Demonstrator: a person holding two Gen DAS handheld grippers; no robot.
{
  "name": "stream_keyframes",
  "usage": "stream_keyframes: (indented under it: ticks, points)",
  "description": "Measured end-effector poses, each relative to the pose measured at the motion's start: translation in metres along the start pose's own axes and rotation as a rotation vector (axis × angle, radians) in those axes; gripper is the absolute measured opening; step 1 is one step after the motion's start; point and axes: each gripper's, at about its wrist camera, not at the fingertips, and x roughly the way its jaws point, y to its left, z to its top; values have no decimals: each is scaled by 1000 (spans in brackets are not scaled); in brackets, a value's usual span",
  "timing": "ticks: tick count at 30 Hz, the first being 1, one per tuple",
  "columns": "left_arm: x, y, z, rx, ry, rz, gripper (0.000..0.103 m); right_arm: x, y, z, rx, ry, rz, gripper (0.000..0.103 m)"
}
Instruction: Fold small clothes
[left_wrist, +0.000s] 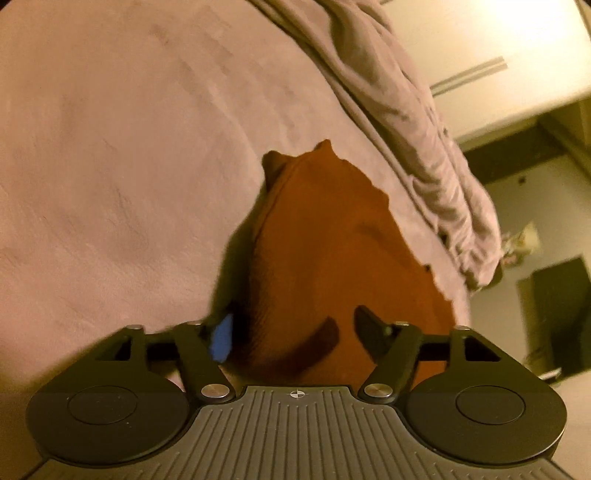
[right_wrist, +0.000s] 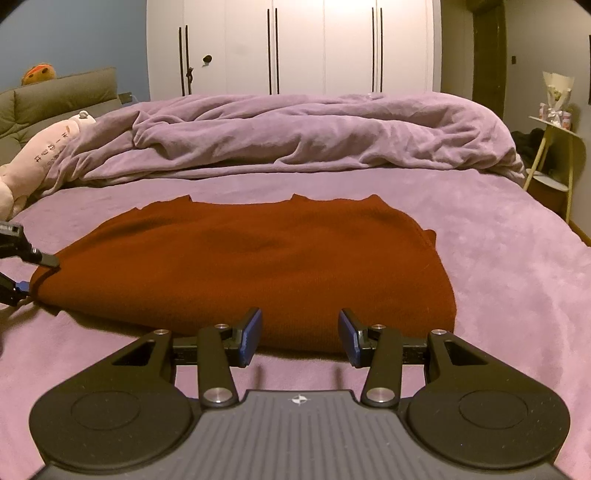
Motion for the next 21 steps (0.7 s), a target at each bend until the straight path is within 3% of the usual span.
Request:
stream_keyframes:
  ticks: [4,7,9,18,21]
  points:
    - [13,-6,7,-14,9,-32,79,1,1,-3,10,9,4,45]
    - [19,-11,11,-4,11,-13,61,-2,4,-3,-1,-2,6,45]
    - [21,-9,14,-14,16,-18,25,-5,5,-2,-13,-12,7,45]
    - [30,6,14,-94,-2,-71,29,-1,11,1,-22,-16,29,45]
    - [28,-1,17,-73,-21,-60,22,2,16,2,-28,-13,28,42]
